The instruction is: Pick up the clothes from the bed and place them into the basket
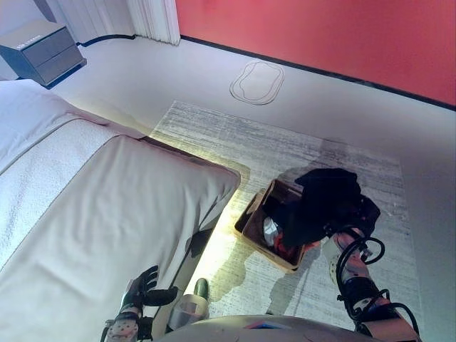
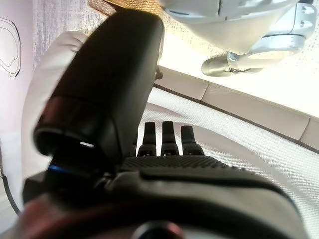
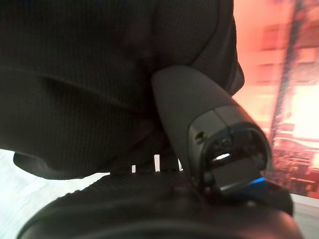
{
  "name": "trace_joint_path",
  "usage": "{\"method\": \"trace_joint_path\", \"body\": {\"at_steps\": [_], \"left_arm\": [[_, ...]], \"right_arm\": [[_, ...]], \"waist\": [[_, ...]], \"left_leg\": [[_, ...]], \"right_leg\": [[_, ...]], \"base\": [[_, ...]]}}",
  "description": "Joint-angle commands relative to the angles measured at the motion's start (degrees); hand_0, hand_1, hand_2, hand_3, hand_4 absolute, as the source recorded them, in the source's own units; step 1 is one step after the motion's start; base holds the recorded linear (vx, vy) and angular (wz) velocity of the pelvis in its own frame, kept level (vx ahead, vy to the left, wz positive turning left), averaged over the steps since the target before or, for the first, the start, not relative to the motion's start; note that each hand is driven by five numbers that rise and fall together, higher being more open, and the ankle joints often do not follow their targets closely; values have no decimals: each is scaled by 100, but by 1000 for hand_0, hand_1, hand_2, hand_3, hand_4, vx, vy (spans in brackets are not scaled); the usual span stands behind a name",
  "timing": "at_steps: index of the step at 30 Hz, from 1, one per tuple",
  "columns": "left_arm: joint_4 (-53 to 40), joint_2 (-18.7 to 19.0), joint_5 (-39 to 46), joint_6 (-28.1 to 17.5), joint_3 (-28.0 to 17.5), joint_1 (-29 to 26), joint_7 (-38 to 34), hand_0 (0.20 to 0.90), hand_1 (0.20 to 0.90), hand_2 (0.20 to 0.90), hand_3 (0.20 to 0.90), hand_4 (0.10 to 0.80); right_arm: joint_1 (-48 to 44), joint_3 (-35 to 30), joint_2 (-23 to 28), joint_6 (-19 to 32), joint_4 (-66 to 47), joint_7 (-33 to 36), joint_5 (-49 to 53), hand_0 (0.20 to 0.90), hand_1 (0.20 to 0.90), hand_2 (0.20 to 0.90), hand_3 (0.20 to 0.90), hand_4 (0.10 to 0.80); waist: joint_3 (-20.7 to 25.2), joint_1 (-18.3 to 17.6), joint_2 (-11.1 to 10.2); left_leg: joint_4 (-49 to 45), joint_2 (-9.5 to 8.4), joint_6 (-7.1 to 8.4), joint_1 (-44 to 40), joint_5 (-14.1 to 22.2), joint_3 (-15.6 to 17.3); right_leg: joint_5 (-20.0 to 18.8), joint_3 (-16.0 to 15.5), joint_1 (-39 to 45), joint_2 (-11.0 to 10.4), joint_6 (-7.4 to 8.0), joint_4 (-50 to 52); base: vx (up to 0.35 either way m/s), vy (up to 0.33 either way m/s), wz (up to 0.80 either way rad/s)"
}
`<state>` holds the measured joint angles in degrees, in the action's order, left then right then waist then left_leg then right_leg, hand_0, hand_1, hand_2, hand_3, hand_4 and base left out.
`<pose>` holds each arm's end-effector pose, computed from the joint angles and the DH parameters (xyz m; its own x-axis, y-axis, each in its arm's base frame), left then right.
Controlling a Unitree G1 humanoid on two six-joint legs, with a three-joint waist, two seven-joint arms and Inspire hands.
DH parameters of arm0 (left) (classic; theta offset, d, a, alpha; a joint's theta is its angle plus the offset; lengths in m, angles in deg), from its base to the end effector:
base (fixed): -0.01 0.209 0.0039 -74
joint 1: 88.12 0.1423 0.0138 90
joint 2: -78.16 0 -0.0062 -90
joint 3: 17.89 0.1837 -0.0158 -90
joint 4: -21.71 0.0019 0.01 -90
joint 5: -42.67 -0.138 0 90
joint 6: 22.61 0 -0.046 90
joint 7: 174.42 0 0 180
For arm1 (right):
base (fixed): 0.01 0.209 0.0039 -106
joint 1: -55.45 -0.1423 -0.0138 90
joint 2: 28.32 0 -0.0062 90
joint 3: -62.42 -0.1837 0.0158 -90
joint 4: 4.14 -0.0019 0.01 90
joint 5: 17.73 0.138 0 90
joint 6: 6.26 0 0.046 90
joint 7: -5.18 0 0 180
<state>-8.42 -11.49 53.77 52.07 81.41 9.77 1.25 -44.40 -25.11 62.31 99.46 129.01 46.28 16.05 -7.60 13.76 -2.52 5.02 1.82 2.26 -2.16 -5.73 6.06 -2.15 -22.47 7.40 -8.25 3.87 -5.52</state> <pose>0.0625 0.2327 -0.1048 0.6008 0.2350 -0.7641 -0.0635 0.9668 0.2474 0.2061 -0.2286 -0.0287 0.5254 -0.7756 -0.3498 0.8180 0.5736 -0.0434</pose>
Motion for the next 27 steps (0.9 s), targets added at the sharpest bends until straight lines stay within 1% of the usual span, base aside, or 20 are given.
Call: {"method": "trace_joint_path", "body": {"at_steps": [1,5,8,11,17,22,27], "left_arm": [[54,77,-55,-428,464,-335,63,900,900,900,900,800],[6,83,-12,-462,604,-364,160,900,900,900,900,800],[-30,141,225,-539,792,-606,206,900,900,900,900,800],[-84,148,324,-624,906,-728,228,900,900,900,900,800],[-245,174,342,-741,938,-664,230,900,900,900,900,800],[-307,202,402,-827,966,-612,301,900,900,900,900,800],[-336,213,433,-873,995,-589,378,900,900,900,900,800]], "right_arm": [[-861,-244,742,301,32,44,-141,300,300,300,200,100],[-1165,-289,930,151,560,-10,-77,300,300,300,200,100],[-1685,-148,1069,155,866,54,-88,300,300,300,200,100],[-2062,-90,1269,124,1167,-140,-64,300,300,300,200,100],[-2322,-28,1455,-17,1193,-370,-38,300,300,300,200,100],[-2374,33,1493,-100,1132,-374,-161,300,300,300,200,100],[-2474,41,1632,-273,1074,-569,-336,300,300,300,200,100]], "waist": [[184,153,288],[61,207,391],[-235,196,493],[-504,175,568],[-747,111,659],[-827,101,726],[-888,100,775]], "left_leg": [[-2,-46,73,302,302,-285],[-2,-68,105,505,231,-342],[-2,-97,111,824,142,-375],[-2,-123,118,990,105,-391],[-2,-149,146,1125,24,-396],[-23,-149,183,1119,43,-402],[-43,-169,203,1102,46,-451]], "right_leg": [[210,-469,136,-2,258,126],[153,-480,-21,-34,276,110],[60,-469,-341,-78,280,107],[-2,-433,-539,-82,276,97],[-71,-390,-705,-85,247,103],[-36,-385,-691,-89,222,119],[-18,-409,-680,-100,198,153]], "base": [[-13,-11,8],[-60,3,6],[-259,-24,6],[-154,-32,6],[-19,-4,0],[30,-6,1],[45,-3,1]]}}
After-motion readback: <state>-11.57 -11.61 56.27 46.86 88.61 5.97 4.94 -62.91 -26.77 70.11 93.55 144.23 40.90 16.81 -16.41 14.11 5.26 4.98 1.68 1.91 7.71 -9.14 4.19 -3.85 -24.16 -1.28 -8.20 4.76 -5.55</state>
